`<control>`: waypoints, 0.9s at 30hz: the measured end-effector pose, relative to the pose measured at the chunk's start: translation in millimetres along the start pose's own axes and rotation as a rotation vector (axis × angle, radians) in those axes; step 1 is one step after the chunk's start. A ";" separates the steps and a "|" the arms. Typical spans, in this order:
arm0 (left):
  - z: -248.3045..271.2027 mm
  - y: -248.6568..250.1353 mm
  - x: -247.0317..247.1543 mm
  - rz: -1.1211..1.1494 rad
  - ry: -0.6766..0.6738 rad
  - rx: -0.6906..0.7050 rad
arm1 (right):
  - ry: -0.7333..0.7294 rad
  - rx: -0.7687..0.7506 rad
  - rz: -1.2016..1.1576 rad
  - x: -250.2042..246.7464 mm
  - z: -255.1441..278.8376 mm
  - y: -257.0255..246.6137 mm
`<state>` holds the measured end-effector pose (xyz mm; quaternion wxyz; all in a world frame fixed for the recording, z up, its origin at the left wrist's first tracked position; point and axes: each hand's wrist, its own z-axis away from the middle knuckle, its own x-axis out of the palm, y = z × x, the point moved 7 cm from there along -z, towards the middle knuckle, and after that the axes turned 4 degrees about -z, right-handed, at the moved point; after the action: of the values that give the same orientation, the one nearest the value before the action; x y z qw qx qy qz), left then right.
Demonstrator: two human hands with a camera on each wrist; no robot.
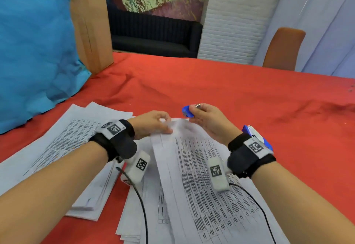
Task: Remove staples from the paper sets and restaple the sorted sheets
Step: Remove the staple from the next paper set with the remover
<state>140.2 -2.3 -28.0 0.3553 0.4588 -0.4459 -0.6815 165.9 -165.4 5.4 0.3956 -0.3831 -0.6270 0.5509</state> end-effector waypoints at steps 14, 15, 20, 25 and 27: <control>0.8 -54.5 31.2 0.193 -0.080 -0.360 | -0.299 0.094 1.068 7.3 16.5 48.4; -0.5 -54.0 31.9 0.198 -0.072 -0.365 | -0.330 0.097 1.102 8.0 16.8 48.0; -5.4 -50.0 37.5 0.216 -0.044 -0.367 | -0.461 0.027 1.238 17.8 15.2 46.4; -4.8 -61.7 34.7 0.268 0.034 -0.387 | -0.479 -0.145 1.285 25.8 12.3 37.9; -5.3 -61.2 35.8 0.274 0.014 -0.377 | -0.499 -0.172 1.298 31.9 14.8 38.2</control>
<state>128.9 -14.4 -97.3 0.5271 0.3240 -0.3663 -0.6950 141.5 -138.1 -31.4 -0.2011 -0.5721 -0.3849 0.6958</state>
